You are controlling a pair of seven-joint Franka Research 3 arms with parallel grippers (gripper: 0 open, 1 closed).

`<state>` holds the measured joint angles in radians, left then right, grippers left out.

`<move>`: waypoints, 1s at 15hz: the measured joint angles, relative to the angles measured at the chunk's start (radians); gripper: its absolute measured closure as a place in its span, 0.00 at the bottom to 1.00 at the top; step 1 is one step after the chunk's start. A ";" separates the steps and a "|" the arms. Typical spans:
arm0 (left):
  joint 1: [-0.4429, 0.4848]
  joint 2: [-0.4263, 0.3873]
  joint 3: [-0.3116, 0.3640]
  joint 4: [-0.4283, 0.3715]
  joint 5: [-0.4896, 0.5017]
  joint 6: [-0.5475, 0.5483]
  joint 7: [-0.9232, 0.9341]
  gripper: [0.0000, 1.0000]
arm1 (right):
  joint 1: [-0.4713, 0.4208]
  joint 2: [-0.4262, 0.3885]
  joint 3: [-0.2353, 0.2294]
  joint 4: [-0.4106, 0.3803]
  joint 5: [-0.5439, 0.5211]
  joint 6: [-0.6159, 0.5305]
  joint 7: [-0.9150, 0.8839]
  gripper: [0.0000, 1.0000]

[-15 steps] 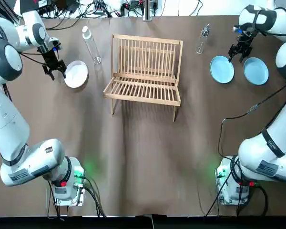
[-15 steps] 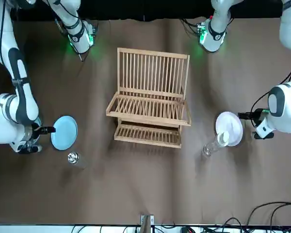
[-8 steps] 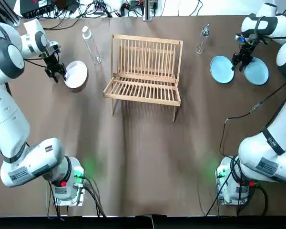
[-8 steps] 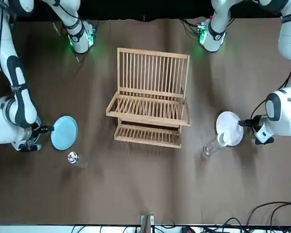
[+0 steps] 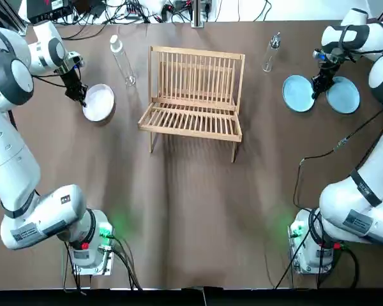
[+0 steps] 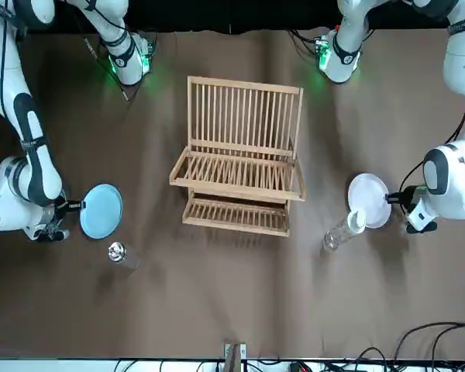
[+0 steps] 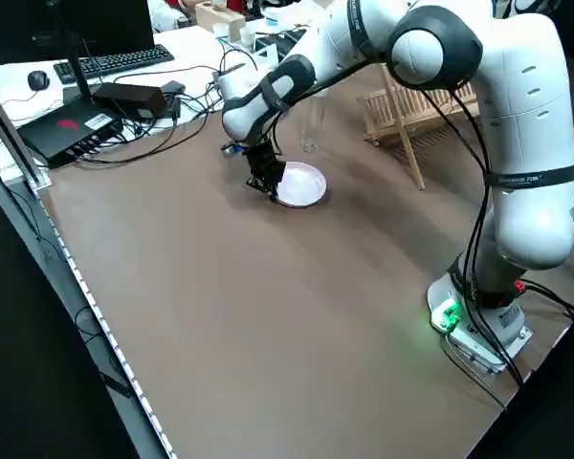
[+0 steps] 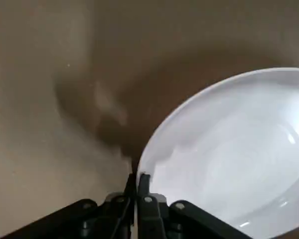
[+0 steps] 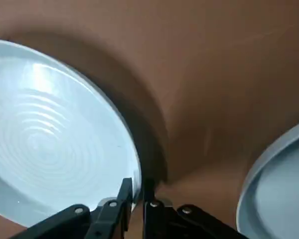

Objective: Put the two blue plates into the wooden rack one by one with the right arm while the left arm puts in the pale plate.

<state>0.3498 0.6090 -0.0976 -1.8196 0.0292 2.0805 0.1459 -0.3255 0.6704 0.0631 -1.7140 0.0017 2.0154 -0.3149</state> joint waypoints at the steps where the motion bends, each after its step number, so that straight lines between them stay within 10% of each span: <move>1: -0.001 -0.005 -0.006 0.000 0.000 0.000 -0.023 0.96 | 0.000 0.004 0.000 0.000 0.001 0.000 0.000 0.85; 5: -0.014 -0.021 -0.050 0.026 0.000 -0.104 -0.126 0.96 | 0.000 0.015 -0.001 0.002 0.032 -0.002 0.001 0.90; 11: -0.015 -0.139 -0.089 0.128 0.000 -0.582 -0.170 0.96 | 0.003 0.015 0.008 0.008 0.071 -0.040 0.001 0.97; 15: -0.007 -0.212 -0.211 0.138 -0.029 -0.920 -0.237 0.96 | 0.009 -0.002 0.020 0.076 0.071 -0.347 0.001 0.97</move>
<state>0.3431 0.3968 -0.3088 -1.6813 0.0001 1.1609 -0.0908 -0.3170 0.6689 0.0827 -1.6384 0.0731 1.6687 -0.3143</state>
